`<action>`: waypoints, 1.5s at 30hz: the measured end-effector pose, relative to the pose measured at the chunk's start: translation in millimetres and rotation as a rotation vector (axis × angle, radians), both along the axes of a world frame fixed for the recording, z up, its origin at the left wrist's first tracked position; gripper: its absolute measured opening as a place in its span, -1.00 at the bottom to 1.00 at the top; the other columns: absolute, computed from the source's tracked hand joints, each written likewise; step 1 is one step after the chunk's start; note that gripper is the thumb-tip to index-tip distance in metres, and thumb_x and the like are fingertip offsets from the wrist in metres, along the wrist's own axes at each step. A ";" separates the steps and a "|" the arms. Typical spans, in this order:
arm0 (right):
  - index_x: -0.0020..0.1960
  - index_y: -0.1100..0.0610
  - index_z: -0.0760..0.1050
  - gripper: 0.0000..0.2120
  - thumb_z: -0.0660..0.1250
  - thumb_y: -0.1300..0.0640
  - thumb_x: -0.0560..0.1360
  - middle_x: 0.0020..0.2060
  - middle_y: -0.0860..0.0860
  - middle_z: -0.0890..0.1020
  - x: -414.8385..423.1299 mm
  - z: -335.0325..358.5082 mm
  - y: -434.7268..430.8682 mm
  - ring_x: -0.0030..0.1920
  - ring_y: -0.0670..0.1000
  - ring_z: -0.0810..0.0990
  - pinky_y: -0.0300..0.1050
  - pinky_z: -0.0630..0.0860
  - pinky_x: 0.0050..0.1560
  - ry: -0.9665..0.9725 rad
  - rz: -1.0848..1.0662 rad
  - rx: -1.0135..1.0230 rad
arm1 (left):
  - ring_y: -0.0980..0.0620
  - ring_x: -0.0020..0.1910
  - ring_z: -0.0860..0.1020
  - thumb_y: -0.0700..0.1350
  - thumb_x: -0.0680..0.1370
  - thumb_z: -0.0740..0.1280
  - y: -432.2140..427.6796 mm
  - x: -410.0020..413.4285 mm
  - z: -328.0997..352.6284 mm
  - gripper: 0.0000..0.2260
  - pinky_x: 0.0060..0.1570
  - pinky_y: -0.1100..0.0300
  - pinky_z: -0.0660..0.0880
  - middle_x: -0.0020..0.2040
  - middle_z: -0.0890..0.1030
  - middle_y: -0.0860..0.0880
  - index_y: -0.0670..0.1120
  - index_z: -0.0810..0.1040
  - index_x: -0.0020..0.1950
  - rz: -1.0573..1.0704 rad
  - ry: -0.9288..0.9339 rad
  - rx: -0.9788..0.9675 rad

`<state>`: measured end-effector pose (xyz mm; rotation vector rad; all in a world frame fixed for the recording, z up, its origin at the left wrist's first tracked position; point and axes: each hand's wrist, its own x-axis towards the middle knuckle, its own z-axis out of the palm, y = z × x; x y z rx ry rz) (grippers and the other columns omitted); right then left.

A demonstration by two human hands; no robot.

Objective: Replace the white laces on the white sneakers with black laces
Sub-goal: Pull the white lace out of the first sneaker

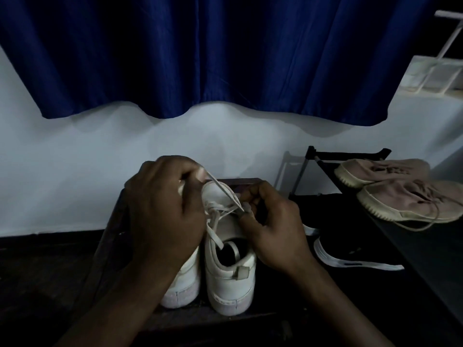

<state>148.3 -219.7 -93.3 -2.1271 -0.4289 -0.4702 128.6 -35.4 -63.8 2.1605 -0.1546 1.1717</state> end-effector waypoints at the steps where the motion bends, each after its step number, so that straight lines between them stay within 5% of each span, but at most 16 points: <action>1: -0.05 -0.03 0.55 -0.83 0.36 0.08 0.36 -0.32 -0.07 0.58 0.1 -0.2 0.1 -0.27 -0.05 0.57 -0.02 0.50 -0.25 -0.002 0.001 0.001 | -0.05 -0.08 0.62 -0.08 0.66 0.26 0.2 -0.8 -0.1 -0.84 -0.04 -0.10 0.51 -0.06 0.67 0.08 -0.08 0.60 -0.01 0.010 -0.019 -0.083; 6: -0.06 -0.04 0.56 -0.85 0.37 0.07 0.37 -0.32 -0.06 0.59 1.3 -0.9 -1.4 -0.29 -0.05 0.56 -0.01 0.50 -0.27 -0.004 0.015 -0.011 | 0.19 -0.19 0.63 -0.04 0.70 0.22 -5.0 -3.7 4.4 -0.83 -0.12 0.15 0.53 -0.19 0.67 0.15 -0.06 0.55 0.00 -0.112 0.055 -0.207; 9: -0.02 -0.04 0.57 -0.81 0.44 0.15 0.40 -0.31 -0.05 0.60 3.2 -0.5 -4.3 -0.31 -0.03 0.57 0.03 0.50 -0.29 0.014 0.060 -0.024 | 0.19 -0.16 0.60 0.02 0.65 0.32 -9.7 -1.2 8.0 -0.88 -0.17 0.35 0.45 -0.19 0.66 0.15 0.01 0.59 0.07 -0.157 0.138 -0.050; 12: 0.04 -0.04 0.58 -0.76 0.45 0.20 0.42 -0.27 -0.03 0.61 4.7 1.3 -4.0 -0.29 -0.01 0.58 0.07 0.50 -0.29 0.052 0.111 -0.005 | 0.17 -0.12 0.64 0.09 0.58 0.39 -11.7 6.5 5.1 -0.77 -0.08 0.11 0.56 -0.14 0.67 0.15 0.09 0.57 0.22 -0.294 0.228 0.012; 17: 0.04 -0.03 0.57 -0.76 0.40 0.19 0.41 -0.23 -0.05 0.61 1.1 1.0 -1.4 -0.25 -0.02 0.58 0.01 0.50 -0.27 0.083 0.135 0.010 | 0.14 -0.15 0.65 -0.04 0.52 0.50 -9.1 8.5 2.8 -0.50 -0.12 0.25 0.55 -0.07 0.64 0.17 0.22 0.47 0.41 -0.425 0.334 0.062; 26: 0.13 -0.06 0.58 -0.73 0.37 0.11 0.45 -0.15 -0.04 0.67 0.5 -1.1 -2.4 -0.15 0.02 0.65 0.14 0.57 -0.15 0.122 0.146 0.048 | 0.15 -0.16 0.60 -0.05 0.52 0.46 -8.3 10.4 -2.3 -0.85 -0.11 0.04 0.52 -0.20 0.65 0.16 0.12 0.56 0.04 -0.447 0.369 0.111; 36: 0.04 -0.04 0.57 -0.73 0.43 0.25 0.42 -0.27 -0.13 0.60 4.0 -4.6 -0.9 -0.29 -0.08 0.57 -0.27 0.38 -0.28 0.089 0.138 0.032 | 0.08 -0.16 0.58 -0.07 0.56 0.45 -4.0 6.2 -0.7 -0.78 -0.14 0.16 0.49 -0.25 0.54 0.08 0.12 0.52 0.15 -0.198 0.157 -0.284; 41: 0.03 -0.03 0.57 -0.73 0.40 0.24 0.40 -0.26 -0.14 0.59 3.1 -3.7 -0.2 -0.33 -0.08 0.54 -0.30 0.35 -0.29 0.085 0.140 0.043 | 0.07 -0.07 0.58 -0.06 0.58 0.39 -5.0 7.3 -1.8 -0.73 -0.08 -0.02 0.54 -0.12 0.55 0.14 0.14 0.50 0.26 -0.229 0.221 -0.143; 45: 0.04 -0.04 0.57 -0.73 0.38 0.21 0.38 -0.23 -0.16 0.61 2.3 -2.6 0.5 -0.33 -0.10 0.53 -0.26 0.37 -0.28 0.082 0.136 0.043 | 0.10 0.09 0.55 -0.13 0.41 0.34 -6.4 5.4 2.2 -0.72 0.02 0.05 0.52 0.04 0.54 0.18 0.13 0.61 0.07 -0.353 0.289 0.045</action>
